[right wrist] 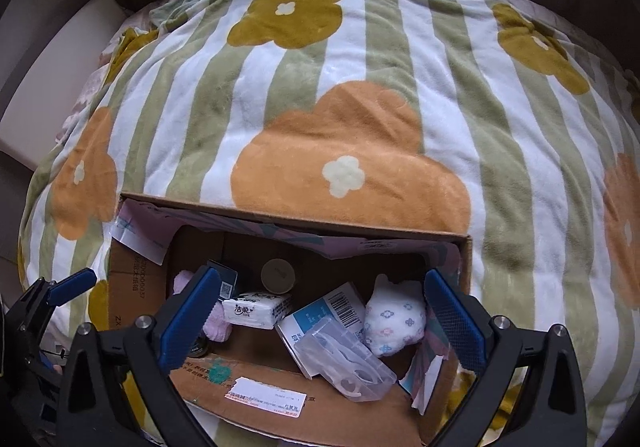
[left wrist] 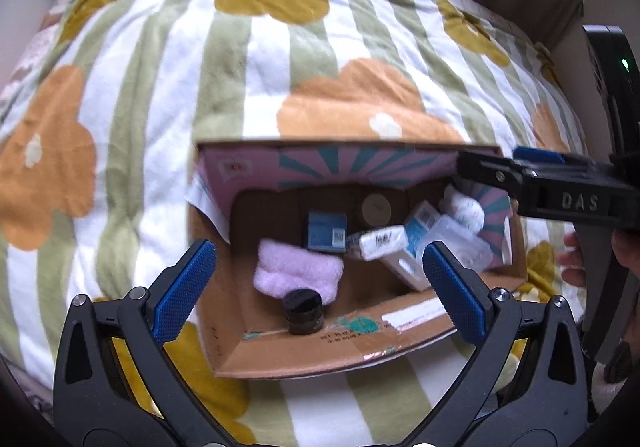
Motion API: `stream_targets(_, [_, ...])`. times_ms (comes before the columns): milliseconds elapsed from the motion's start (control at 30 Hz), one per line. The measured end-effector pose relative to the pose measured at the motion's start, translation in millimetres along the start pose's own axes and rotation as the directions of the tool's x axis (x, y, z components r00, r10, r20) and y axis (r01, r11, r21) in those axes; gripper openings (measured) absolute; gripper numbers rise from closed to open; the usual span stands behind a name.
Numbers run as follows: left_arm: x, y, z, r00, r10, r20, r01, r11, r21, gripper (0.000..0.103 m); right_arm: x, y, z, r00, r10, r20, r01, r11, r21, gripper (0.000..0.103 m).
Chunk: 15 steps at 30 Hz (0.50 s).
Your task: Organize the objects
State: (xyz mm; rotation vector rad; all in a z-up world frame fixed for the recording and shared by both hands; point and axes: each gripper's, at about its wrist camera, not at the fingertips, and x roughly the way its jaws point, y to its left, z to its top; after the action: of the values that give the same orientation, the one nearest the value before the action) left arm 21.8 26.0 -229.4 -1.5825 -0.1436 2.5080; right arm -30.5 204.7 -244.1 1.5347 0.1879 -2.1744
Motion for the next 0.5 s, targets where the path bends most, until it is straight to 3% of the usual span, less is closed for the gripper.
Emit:
stream_targets(367, [-81,-13,57,0.990,0.027,0.138,-0.031,0.999,0.024,0.103,-100,-11,20,0.989,-0.106,0.104,0.096,0.991,0.095,0.102])
stream_targets(500, [-99,-13,67,0.984,0.037,0.174,-0.043,0.998,0.036,0.103,-117,-17,21,0.986,-0.118,0.119,0.103,0.986,0.128,0.102])
